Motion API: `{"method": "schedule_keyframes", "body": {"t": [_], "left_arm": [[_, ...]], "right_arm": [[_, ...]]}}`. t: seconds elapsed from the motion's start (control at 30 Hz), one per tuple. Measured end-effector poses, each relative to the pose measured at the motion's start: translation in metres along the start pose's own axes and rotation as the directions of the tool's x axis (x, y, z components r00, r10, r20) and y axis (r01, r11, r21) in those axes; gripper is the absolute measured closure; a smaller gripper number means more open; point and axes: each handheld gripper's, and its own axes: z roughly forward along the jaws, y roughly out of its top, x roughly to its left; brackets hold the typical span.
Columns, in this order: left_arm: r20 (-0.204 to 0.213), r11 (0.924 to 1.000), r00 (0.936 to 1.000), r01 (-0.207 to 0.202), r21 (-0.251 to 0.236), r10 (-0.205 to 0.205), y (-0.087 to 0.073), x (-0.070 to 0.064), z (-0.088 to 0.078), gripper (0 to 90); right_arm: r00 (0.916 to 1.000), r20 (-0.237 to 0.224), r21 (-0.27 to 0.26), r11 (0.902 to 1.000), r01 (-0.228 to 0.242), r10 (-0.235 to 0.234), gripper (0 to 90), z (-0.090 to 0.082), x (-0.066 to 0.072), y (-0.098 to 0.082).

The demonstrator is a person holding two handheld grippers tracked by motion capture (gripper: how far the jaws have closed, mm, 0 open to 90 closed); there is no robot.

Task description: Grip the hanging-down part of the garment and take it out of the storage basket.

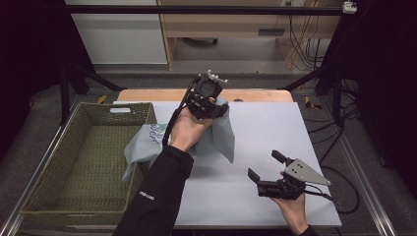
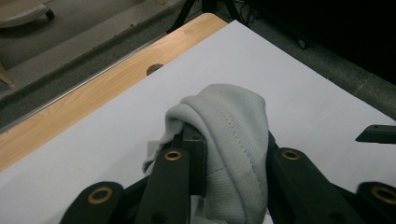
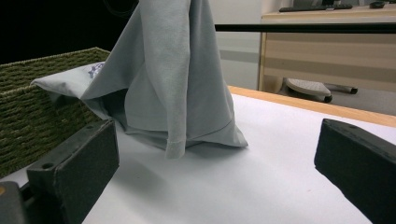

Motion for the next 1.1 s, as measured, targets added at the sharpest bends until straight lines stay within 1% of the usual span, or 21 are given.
{"method": "schedule_keyframes", "body": {"t": [0.07, 0.1, 0.17, 0.2, 0.27, 0.33, 0.4, 0.5, 0.57, 0.6, 0.63, 0.67, 0.77, 0.83, 0.87, 0.9, 0.93, 1.0, 1.1], "left_arm": [[0.002, 1.0, 1.0, 0.0, 0.0, 0.0, 0.0, 0.0, -0.001, 74.0], [0.0, 1.0, 1.0, 0.0, -0.003, 0.0, 0.0, 0.0, -0.001, 74.0], [0.002, 1.0, 1.0, -0.003, -0.001, 0.003, 0.001, 0.0, -0.002, 74.0], [0.0, 1.0, 1.0, -0.001, -0.005, 0.001, 0.001, 0.0, -0.002, 74.0], [0.001, 1.0, 1.0, -0.001, -0.006, 0.001, 0.002, 0.0, -0.003, 73.9], [0.002, 1.0, 1.0, -0.002, -0.002, 0.002, 0.002, 0.0, -0.003, 73.9], [0.0, 1.0, 1.0, 0.0, -0.004, 0.0, 0.001, 0.0, -0.003, 74.0], [-0.001, 1.0, 1.0, -0.004, 0.002, 0.004, 0.002, 0.001, -0.004, 74.0], [0.002, 1.0, 1.0, -0.006, 0.005, 0.006, 0.002, 0.001, -0.004, 73.9], [0.0, 1.0, 1.0, -0.007, 0.005, 0.007, 0.002, 0.001, -0.004, 73.9], [0.001, 1.0, 1.0, -0.006, 0.007, 0.006, 0.002, 0.001, -0.004, 74.0], [0.002, 1.0, 1.0, -0.008, 0.003, 0.008, 0.003, 0.001, -0.004, 74.0], [-0.001, 1.0, 1.0, -0.009, 0.001, 0.009, 0.003, 0.001, -0.006, 73.9], [-0.004, 1.0, 1.0, -0.007, 0.0, 0.007, 0.003, 0.001, -0.006, 74.0], [-0.006, 1.0, 1.0, -0.007, 0.003, 0.007, 0.004, 0.001, -0.007, 74.0], [-0.005, 0.9999, 0.9999, -0.012, 0.006, 0.012, 0.004, 0.001, -0.007, 74.0], [-0.007, 0.9999, 0.9999, -0.013, 0.003, 0.013, 0.004, 0.001, -0.007, 74.0], [-0.006, 0.9999, 0.9999, -0.012, 0.0, 0.012, 0.004, 0.001, -0.008, 74.0], [-0.006, 0.9999, 0.9999, -0.012, 0.004, 0.012, 0.004, 0.001, -0.008, 74.0]], "right_arm": [[1.0, -0.001, -0.001, 1.0, 0.002, -0.002, 0.3, 0.0, 0.0, 0.0], [0.9999, -0.004, -0.003, 0.9999, 0.013, -0.013, 0.3, 0.0, -0.001, 0.0], [1.0, -0.003, 0.001, 1.0, -0.005, 0.005, 0.3, 0.001, -0.001, 0.001], [1.0, -0.001, 0.002, 1.0, 0.004, -0.004, 0.3, 0.001, -0.002, 0.001], [1.0, -0.001, -0.001, 1.0, 0.007, -0.007, 0.3, 0.001, -0.002, 0.002], [1.0, 0.0, -0.004, 1.0, 0.002, -0.002, 0.3, 0.002, -0.001, 0.003], [0.9999, -0.011, -0.012, 0.9998, 0.012, -0.013, 0.3, 0.005, 0.0, 0.005], [0.9998, -0.014, -0.006, 0.9999, 0.01, -0.01, 0.3, 0.008, 0.002, 0.008], [0.9997, -0.02, -0.011, 0.9999, 0.013, -0.013, 0.3, 0.014, 0.005, 0.011], [0.9997, -0.02, -0.011, 0.9999, 0.013, -0.013, 0.3, 0.014, 0.005, 0.011], [0.9996, -0.028, -0.011, 0.9999, -0.003, 0.003, 0.3, 0.016, 0.007, 0.012], [0.9995, -0.03, -0.007, 0.9999, 0.008, -0.008, 0.3, 0.02, 0.009, 0.014], [0.9995, -0.032, 0.001, 1.0, 0.008, -0.008, 0.3, 0.024, 0.011, 0.016], [0.999, -0.044, 0.0, 0.9999, 0.013, -0.013, 0.3, 0.031, 0.012, 0.018], [0.999, -0.044, 0.0, 0.9999, 0.013, -0.013, 0.3, 0.031, 0.012, 0.018], [0.9985, -0.055, -0.002, 1.0, -0.003, 0.003, 0.3, 0.034, 0.013, 0.019], [0.9983, -0.057, 0.005, 0.9999, 0.013, -0.013, 0.3, 0.04, 0.015, 0.021], [0.9977, -0.064, 0.005, 0.9998, 0.02, -0.02, 0.3, 0.043, 0.017, 0.021], [0.9971, -0.076, 0.011, 0.9999, 0.013, -0.012, 0.3, 0.052, 0.024, 0.024]]}}
